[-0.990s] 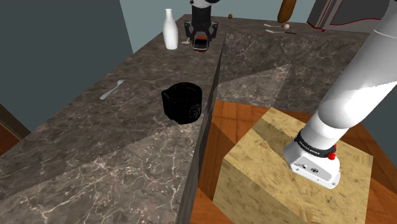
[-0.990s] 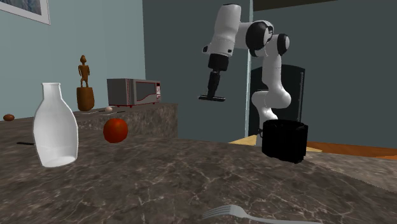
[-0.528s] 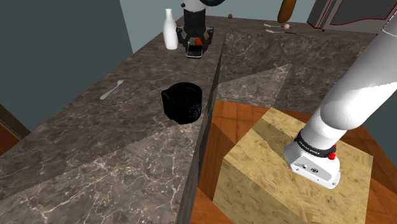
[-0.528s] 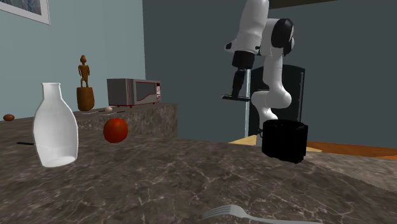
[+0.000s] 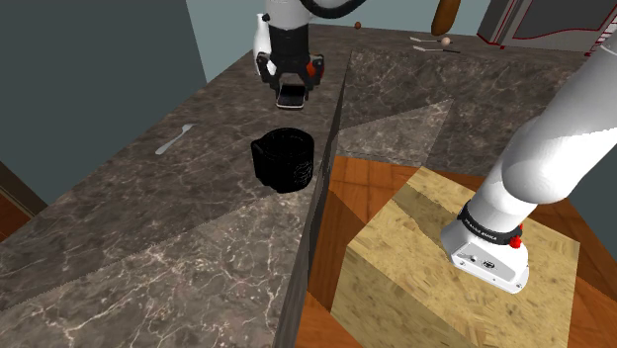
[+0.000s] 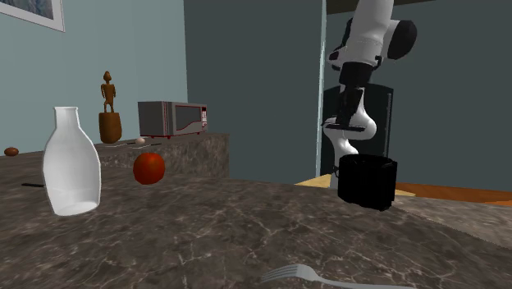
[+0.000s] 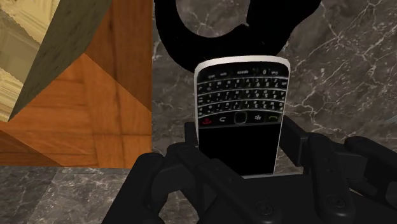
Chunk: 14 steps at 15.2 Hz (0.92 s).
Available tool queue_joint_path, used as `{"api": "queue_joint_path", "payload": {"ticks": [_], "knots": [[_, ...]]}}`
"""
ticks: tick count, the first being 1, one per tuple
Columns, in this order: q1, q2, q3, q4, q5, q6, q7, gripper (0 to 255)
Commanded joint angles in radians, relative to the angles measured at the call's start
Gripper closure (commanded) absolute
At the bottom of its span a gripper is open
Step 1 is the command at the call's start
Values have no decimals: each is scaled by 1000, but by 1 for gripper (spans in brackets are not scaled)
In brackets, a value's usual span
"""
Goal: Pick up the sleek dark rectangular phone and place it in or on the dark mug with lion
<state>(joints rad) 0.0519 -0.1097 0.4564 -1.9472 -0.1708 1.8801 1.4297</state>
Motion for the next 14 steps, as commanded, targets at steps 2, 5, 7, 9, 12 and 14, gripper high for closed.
{"api": "queue_joint_path", "payload": {"ticks": [2,5,7,9,12,14], "knots": [[31,8,41,11,-1,-17,72,255],[58,21,76,30,-5,-36,133,255],[58,24,76,6,-8,-10,139,255],[58,28,77,-17,-11,15,145,255],[58,35,78,-50,-18,53,156,255],[58,42,79,-71,-23,78,164,255]]}}
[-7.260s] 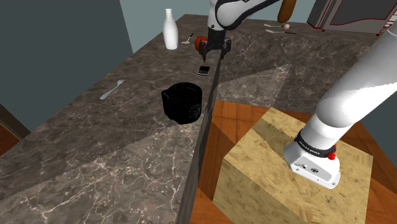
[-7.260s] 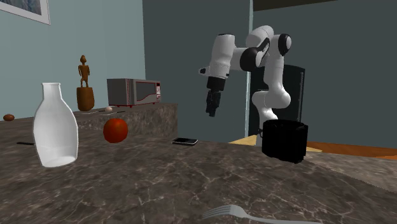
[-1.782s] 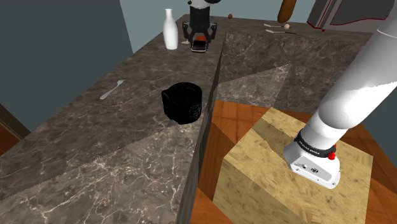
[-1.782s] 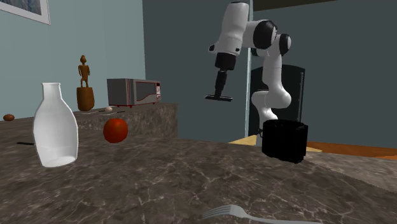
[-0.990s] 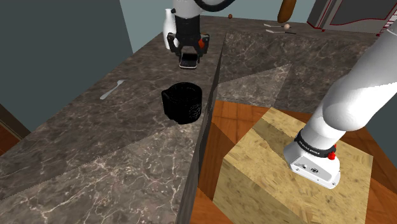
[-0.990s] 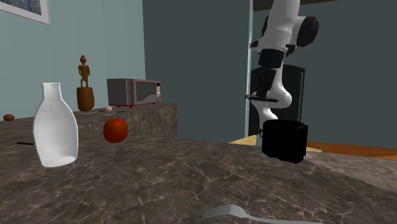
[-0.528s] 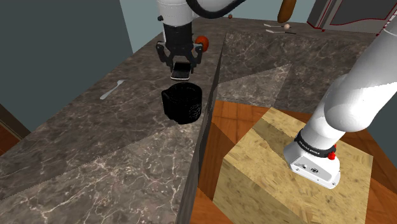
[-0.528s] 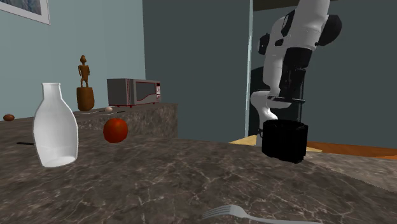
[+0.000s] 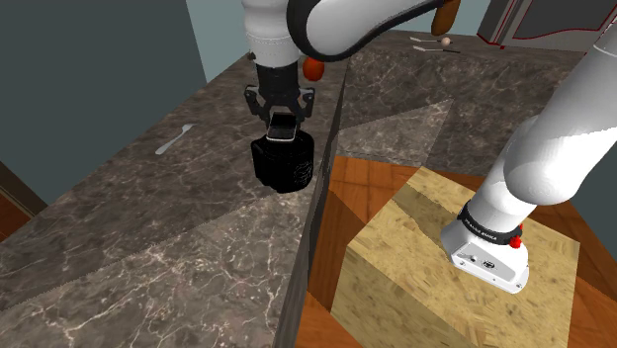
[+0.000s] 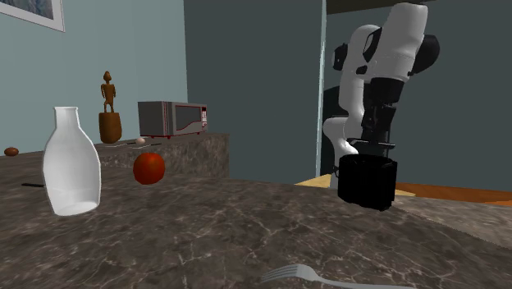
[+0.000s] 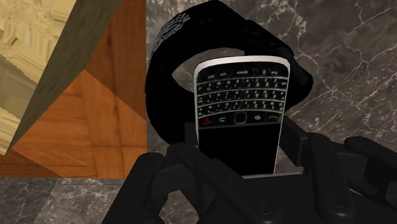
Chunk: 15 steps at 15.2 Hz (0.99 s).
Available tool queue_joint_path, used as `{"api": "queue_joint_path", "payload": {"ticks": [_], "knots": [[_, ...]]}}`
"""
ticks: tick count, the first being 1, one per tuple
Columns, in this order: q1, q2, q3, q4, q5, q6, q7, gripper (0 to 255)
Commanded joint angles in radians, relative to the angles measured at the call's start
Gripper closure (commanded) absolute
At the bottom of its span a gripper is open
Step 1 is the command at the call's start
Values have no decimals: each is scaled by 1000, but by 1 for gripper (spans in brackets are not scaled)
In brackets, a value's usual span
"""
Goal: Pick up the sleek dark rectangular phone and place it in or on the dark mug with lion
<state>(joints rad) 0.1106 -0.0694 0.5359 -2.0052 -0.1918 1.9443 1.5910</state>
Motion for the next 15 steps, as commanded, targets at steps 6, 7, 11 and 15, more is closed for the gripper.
{"api": "queue_joint_path", "payload": {"ticks": [6,7,11,15], "knots": [[0,23,2,-64,-20,81,25,255],[0,23,2,-64,-20,81,26,255],[0,23,2,-64,-20,81,26,255],[-1,22,1,-64,-20,81,24,0]]}}
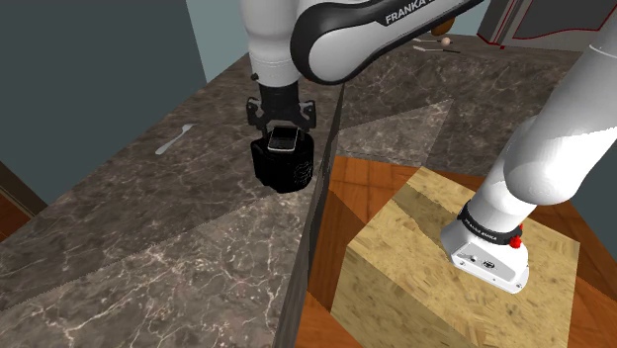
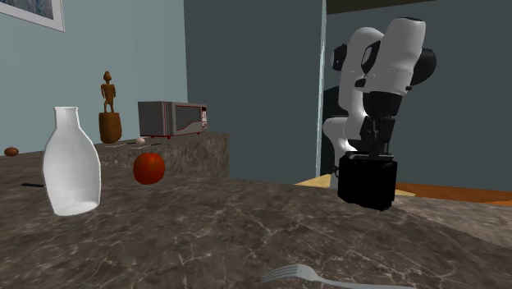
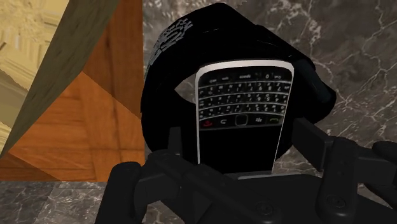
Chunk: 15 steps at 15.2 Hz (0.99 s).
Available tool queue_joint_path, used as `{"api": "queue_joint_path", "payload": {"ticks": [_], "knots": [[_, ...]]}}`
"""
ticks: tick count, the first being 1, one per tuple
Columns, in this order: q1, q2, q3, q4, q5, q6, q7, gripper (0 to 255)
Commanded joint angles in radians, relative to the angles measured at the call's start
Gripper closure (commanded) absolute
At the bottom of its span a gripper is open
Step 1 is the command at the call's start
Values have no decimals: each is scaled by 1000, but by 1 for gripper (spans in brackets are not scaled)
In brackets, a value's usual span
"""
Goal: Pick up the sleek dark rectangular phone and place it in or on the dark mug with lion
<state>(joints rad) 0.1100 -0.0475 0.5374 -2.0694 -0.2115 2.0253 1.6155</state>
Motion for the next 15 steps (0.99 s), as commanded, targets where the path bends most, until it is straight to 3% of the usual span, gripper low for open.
{"api": "queue_joint_path", "payload": {"ticks": [1,3,7,15], "knots": [[0,0,0,0,0,0,0,0],[0,1,1,0,0,0,1,0],[9,-32,7,94,28,-121,-18,0],[9,-32,7,94,28,-121,-18,0]]}}
